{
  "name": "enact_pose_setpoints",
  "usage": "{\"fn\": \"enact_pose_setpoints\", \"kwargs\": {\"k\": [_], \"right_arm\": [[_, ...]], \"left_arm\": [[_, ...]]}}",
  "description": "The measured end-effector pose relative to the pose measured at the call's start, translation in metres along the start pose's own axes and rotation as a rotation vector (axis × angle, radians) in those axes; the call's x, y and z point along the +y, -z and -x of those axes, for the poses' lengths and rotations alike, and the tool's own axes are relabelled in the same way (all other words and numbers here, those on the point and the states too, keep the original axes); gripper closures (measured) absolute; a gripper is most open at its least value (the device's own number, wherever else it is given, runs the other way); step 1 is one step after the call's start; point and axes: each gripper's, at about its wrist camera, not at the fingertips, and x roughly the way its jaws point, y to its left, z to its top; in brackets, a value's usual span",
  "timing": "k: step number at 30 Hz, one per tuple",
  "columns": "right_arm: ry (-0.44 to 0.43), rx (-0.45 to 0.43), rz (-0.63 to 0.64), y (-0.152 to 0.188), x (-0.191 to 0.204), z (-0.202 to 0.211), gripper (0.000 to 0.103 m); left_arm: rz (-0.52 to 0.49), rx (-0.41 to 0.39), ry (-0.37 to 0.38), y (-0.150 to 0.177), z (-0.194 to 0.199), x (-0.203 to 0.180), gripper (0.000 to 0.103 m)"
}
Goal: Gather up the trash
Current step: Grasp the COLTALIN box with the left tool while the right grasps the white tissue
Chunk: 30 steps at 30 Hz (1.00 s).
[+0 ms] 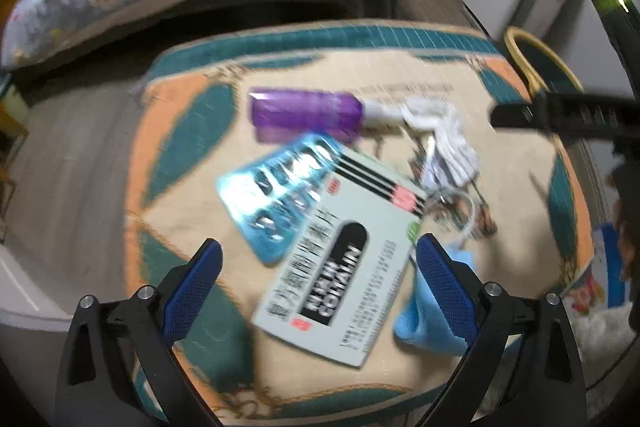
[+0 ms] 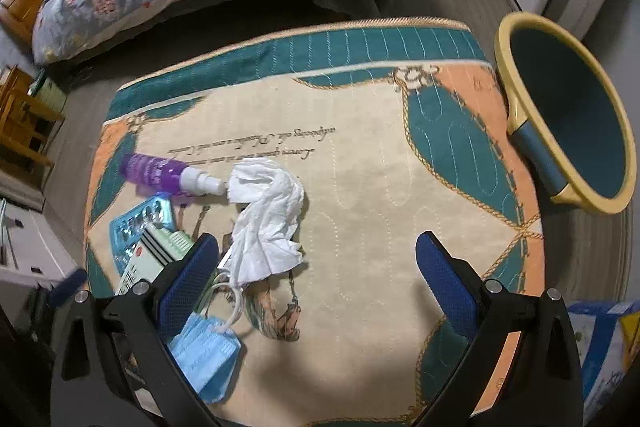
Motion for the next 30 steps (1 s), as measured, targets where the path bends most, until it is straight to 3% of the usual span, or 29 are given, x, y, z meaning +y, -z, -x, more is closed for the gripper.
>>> {"fn": "enact_pose_setpoints", "kwargs": {"k": [4,13,16,18,20,25,26,27,30], "right_arm": [[0.003,0.017,-0.003,-0.007,0.003,-0.011,0.006],[-0.014,0.057,-0.022,-0.016,0.005,-0.031,0.006],[-0.023,0.072,-0.026,-0.018,0.004,-0.039,0.006],[-0.027,0.075,-0.011,-0.018,0.008,-0.043,0.01],[-0.04,0.084,0.01,-0.017,0.013,-0.047,0.029],[-0.046,0.119,0.071,-0.013,0.025,-0.056,0.053],[-0.053,0.12,0.086,-0.013,0.027,-0.056,0.07],[-0.062,0.126,0.087,-0.013,0.027,-0.056,0.077],[-0.073,0.119,0.069,-0.013,0.021,-0.049,0.087]], "left_arm": [[-0.104,0.036,-0.056,0.004,-0.014,-0.015,0.007],[-0.149,0.079,-0.057,0.004,-0.03,-0.025,0.007],[-0.143,0.089,-0.045,0.003,-0.032,-0.027,0.011],[-0.135,0.099,-0.035,0.002,-0.034,-0.026,0.021],[-0.126,0.099,-0.03,0.0,-0.033,-0.025,0.023],[-0.135,0.102,-0.033,-0.002,-0.032,-0.026,0.025],[-0.135,0.102,-0.03,-0.003,-0.03,-0.027,0.025],[-0.132,0.091,-0.025,-0.004,-0.027,-0.028,0.025],[-0.119,0.054,-0.012,-0.009,-0.017,-0.024,0.026]]}}
